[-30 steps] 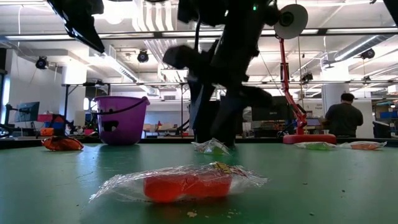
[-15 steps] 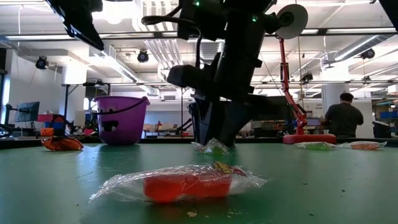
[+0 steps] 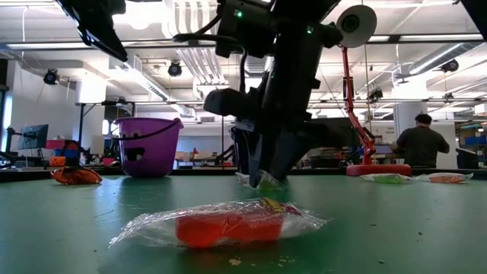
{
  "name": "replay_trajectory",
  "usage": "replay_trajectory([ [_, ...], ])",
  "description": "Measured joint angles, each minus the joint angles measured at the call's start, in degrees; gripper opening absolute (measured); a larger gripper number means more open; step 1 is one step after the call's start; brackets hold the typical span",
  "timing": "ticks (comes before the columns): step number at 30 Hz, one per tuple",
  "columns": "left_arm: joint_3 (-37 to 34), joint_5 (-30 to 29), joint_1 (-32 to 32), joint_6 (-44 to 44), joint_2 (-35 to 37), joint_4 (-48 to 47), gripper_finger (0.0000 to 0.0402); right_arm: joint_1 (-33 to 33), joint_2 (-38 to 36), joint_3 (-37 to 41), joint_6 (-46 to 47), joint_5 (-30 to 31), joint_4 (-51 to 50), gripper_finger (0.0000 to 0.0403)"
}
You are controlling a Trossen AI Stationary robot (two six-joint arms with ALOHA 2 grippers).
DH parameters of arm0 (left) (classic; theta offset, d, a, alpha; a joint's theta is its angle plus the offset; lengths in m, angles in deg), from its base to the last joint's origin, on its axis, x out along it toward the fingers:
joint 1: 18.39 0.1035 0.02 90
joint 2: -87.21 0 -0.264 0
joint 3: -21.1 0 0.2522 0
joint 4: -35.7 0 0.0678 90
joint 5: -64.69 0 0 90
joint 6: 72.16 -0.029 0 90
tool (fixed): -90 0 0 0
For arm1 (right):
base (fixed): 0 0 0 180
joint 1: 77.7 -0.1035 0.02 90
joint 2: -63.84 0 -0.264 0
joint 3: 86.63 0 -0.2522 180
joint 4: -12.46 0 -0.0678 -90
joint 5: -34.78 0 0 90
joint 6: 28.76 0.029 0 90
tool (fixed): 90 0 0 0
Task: Sort candy
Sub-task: Put the green gummy into the green bucket
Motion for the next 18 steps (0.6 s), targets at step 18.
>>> replay_trajectory([
  [18, 0.00, 0.02, 0.00, -0.18, -0.30, 0.02, 0.0105, -1.73, -4.96, -1.67, -0.60, -4.57, -1.41, 0.0009],
])
